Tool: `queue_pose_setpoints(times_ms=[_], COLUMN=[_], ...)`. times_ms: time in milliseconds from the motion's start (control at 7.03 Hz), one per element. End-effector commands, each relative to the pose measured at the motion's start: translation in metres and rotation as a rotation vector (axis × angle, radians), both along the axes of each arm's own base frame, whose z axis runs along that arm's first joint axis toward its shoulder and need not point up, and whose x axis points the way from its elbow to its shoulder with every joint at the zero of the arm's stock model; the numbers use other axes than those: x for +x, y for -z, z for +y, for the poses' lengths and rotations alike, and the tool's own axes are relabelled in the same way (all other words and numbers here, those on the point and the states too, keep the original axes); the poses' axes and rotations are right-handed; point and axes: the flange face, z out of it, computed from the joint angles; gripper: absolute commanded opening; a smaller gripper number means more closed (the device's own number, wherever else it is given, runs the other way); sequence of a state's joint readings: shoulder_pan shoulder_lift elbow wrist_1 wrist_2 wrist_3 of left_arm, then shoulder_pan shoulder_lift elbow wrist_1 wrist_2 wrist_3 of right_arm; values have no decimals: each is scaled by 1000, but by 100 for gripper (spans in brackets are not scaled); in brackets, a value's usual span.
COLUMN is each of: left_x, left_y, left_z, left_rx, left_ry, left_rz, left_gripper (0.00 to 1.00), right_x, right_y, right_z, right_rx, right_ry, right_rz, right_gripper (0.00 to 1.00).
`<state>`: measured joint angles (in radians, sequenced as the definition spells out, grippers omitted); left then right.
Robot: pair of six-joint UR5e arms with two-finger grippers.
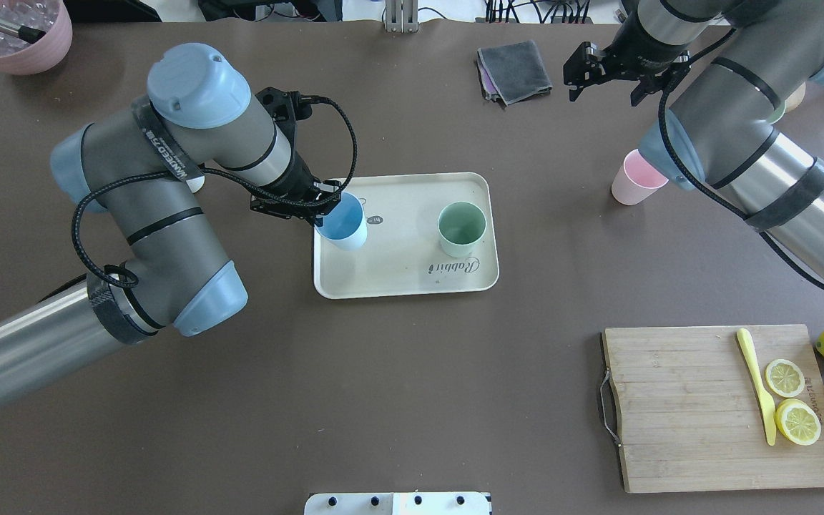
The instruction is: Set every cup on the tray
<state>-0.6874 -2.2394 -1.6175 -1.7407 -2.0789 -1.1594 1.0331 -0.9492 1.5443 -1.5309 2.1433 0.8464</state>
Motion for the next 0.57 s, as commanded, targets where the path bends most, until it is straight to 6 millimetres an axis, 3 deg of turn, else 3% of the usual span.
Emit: queue_pose_setpoints(times_ms=[0,142,284,427], left_x=[23,30,30,30], left_y=[-4,-6,-7,-7], left_z=[16,22,22,23], left_rx=[8,17,19,19], left_ry=[-28,-28,-30,-30], left_rz=[-4,-13,-14,-14], left_gripper=[0,0,20,33], right_x=[32,39,43,43], right_y=[-32,-47,-59,-69], right_z=[-25,-27,-24,-23], right_rx=[-17,-20,-31,-36], right_ry=[-9,0,13,16], right_rz=[35,49,47,45], right_gripper=[100,100,100,100])
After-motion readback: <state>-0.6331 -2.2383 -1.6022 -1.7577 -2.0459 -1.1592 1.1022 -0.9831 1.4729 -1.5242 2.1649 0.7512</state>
